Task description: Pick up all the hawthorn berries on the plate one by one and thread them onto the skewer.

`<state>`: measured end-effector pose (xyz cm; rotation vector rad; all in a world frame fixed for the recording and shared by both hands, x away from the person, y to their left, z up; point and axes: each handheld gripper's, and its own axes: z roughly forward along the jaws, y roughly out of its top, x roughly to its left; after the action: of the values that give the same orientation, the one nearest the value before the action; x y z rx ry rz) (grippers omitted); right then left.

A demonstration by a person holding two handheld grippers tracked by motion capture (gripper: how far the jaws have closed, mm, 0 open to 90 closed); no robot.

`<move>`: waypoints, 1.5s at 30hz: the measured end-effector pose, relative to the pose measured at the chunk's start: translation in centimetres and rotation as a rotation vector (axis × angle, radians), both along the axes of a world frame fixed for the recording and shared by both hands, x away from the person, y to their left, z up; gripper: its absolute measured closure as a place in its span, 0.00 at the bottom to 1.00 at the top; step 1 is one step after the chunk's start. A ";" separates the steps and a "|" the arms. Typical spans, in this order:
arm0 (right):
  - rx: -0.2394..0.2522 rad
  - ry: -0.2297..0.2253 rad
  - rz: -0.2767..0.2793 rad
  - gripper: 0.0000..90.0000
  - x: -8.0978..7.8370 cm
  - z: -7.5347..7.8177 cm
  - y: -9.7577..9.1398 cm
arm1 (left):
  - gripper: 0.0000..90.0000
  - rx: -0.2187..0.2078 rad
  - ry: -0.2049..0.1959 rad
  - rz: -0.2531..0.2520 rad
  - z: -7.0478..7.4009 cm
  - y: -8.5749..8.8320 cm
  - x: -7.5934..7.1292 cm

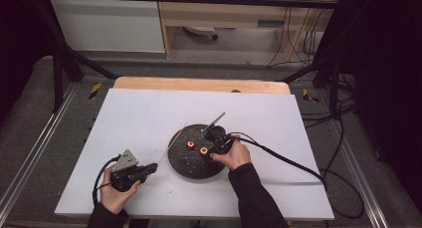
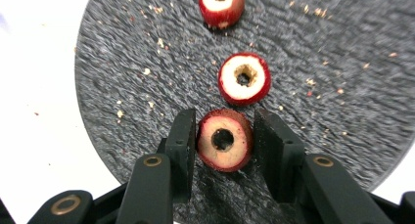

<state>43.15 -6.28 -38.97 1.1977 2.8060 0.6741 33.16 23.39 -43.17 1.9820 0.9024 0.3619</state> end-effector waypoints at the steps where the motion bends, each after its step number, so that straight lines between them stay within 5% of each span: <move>1: 0.009 -0.011 0.000 0.69 -0.1 0.2 -0.1 | 0.98 0.000 -0.001 0.000 0.0 0.0 0.0; 19: 0.263 -0.193 -0.078 0.69 -2.2 1.8 -4.0 | 0.98 0.005 -0.004 -0.011 0.0 -0.6 -0.3; 23: 0.339 -0.233 -0.110 0.69 -2.7 1.4 -4.6 | 0.98 0.004 -0.005 -0.016 0.0 -0.7 -0.3; 24: 0.392 -0.255 -0.127 0.69 -3.0 1.2 -4.9 | 0.98 0.005 -0.005 -0.016 0.0 -0.7 -0.3; 29: 0.465 -0.283 -0.163 0.69 -3.7 0.7 -5.4 | 0.98 0.008 -0.007 -0.018 0.0 -0.8 -0.4; 31: 0.537 -0.302 -0.185 0.69 -4.1 0.4 -5.6 | 0.98 0.007 -0.007 -0.019 0.0 -0.8 -0.4; 45: 0.711 -0.365 -0.282 0.69 -4.6 -1.5 -4.1 | 0.98 0.001 -0.010 -0.019 -0.1 -1.1 -0.6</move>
<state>38.59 -10.41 -40.50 1.3189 2.0839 1.7310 32.55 22.26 -43.27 1.9869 0.8769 0.3612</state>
